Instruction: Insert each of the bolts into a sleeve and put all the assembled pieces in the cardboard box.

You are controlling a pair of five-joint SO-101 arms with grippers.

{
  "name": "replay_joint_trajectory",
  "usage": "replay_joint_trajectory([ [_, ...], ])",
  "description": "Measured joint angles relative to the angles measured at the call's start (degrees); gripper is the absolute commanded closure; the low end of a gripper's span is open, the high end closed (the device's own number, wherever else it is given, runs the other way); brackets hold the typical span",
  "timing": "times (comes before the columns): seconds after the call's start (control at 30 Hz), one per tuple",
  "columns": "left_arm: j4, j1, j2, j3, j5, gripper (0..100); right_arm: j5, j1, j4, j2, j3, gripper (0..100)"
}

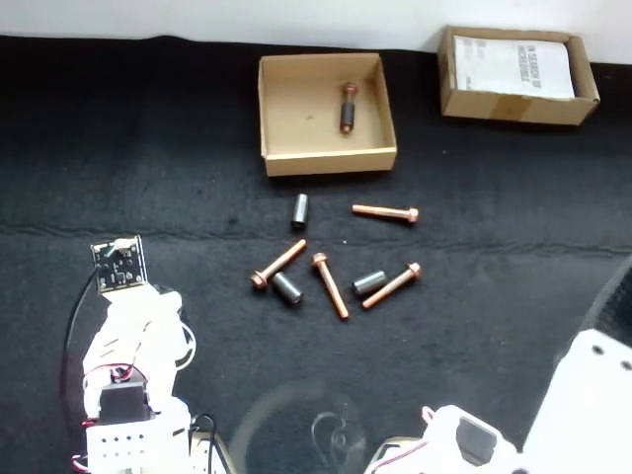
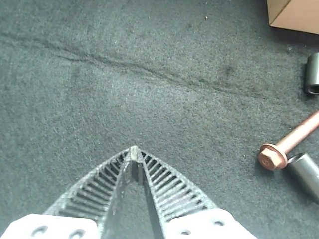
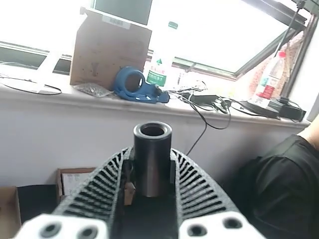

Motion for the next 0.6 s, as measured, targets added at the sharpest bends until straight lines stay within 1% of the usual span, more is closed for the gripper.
replay_joint_trajectory([
  [0.2,0.0,0.1,0.0,0.0,0.0,99,0.0,3.4,0.0,-16.8,21.5,99.1],
  [0.37,0.0,0.1,0.0,0.0,0.0,99,0.0,5.7,-0.8,-27.3,39.8,99.1],
  [0.47,0.0,0.1,0.0,0.0,0.0,99,0.0,7.6,-5.8,-32.9,51.2,99.1],
  [0.6,0.0,-2.7,0.0,0.0,-0.8,99,0.0,11.6,-17.2,-41.1,68.5,99.1],
])
